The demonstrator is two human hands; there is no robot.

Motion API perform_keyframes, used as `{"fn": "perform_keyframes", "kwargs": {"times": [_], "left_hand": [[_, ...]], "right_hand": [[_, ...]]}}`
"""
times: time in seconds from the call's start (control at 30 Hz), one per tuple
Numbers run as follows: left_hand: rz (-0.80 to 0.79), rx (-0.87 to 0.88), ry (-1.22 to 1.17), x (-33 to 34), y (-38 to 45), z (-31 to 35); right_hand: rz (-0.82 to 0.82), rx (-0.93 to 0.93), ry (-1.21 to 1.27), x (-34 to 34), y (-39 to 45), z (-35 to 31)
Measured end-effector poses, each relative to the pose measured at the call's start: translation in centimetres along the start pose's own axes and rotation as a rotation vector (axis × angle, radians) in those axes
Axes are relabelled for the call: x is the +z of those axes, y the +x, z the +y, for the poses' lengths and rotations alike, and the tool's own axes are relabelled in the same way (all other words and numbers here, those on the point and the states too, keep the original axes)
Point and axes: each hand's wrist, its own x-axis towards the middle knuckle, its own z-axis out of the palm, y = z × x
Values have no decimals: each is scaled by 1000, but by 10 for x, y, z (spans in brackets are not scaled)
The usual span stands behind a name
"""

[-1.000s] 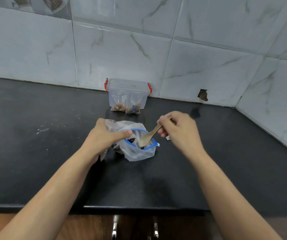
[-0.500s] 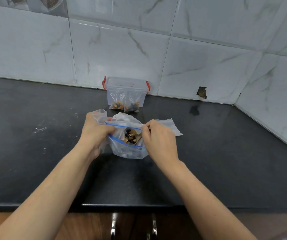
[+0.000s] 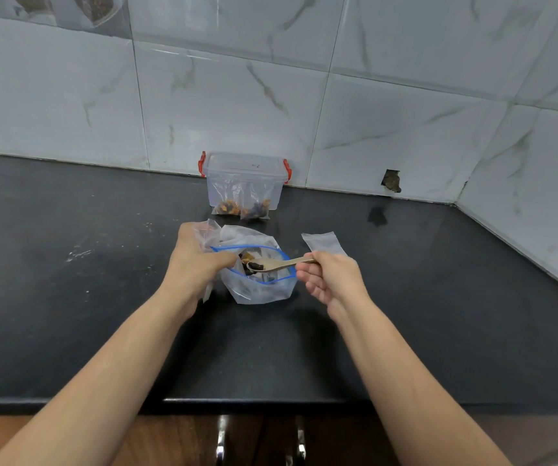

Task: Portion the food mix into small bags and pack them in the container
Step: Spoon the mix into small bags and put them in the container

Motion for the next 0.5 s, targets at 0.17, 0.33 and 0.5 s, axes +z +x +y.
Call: {"fn": "perform_keyframes", "kwargs": {"times": [0.17,0.33,0.5], "left_hand": [[65,119,148,-2,-5,3],[92,215,252,-3,-8,4],[80,301,360,2,-9,10]], "right_hand": [[-69,-24,-39,-12,-7,-5],[-73,-89,-6,-20,-15,-25],[-137,-202,-36,2,-30,-58]]}}
